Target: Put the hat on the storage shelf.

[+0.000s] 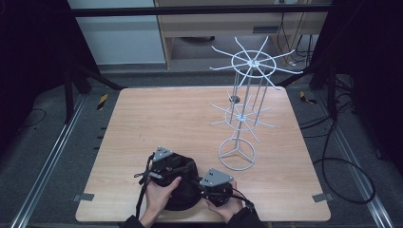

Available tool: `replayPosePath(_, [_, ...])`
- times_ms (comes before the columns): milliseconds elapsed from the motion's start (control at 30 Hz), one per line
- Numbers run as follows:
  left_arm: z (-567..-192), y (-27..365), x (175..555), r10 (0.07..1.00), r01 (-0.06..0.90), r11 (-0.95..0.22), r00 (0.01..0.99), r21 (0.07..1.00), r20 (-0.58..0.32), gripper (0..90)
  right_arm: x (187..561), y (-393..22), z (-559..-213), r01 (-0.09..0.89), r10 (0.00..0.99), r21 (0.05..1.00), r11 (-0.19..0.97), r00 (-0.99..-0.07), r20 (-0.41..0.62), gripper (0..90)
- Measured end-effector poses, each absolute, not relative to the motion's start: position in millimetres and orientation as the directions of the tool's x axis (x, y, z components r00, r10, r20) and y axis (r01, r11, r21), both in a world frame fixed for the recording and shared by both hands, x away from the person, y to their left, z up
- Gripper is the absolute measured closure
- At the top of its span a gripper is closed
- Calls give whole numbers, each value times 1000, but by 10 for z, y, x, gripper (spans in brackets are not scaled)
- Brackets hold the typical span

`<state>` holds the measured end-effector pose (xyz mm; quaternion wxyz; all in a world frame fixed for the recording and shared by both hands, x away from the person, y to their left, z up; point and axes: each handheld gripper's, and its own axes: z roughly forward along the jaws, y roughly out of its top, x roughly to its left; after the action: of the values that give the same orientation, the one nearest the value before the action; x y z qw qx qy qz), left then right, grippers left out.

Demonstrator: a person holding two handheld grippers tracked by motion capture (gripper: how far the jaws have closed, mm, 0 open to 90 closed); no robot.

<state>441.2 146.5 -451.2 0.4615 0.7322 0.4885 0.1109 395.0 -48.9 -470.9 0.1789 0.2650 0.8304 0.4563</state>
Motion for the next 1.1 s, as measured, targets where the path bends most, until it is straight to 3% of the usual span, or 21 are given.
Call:
replayPosePath(200, [-4537,1446,4415,806,647,-90,494,757,-327,424,3945,-476,-4716,268,596,850,454,-800,-67,823])
replayPosePath(333, [-4537,1405,4388,804,638,-121,512,760,-301,468,3935,-467,-4712,257,590,851,458,-804,-75,824])
replayPosePath(500, [-4530,1411,4380,787,643,-124,528,756,-320,636,3937,-455,-4721,260,588,851,457,-806,-69,820])
replayPosePath(700, [-4497,1416,4330,765,616,-124,559,778,-321,802,3937,-453,-4710,269,561,859,436,-828,-25,721])
replayPosePath(833, [-4439,1459,4317,757,602,-113,567,791,-323,821,3937,-497,-4655,276,536,870,408,-844,17,625])
replayPosePath(867, [-4389,1492,4307,754,591,-100,570,800,-326,824,3935,-556,-4606,284,528,885,368,-848,52,551])
replayPosePath(1100, [-4147,1659,4244,745,522,-70,594,850,-304,835,3964,-869,-4462,280,582,923,263,-810,80,486])
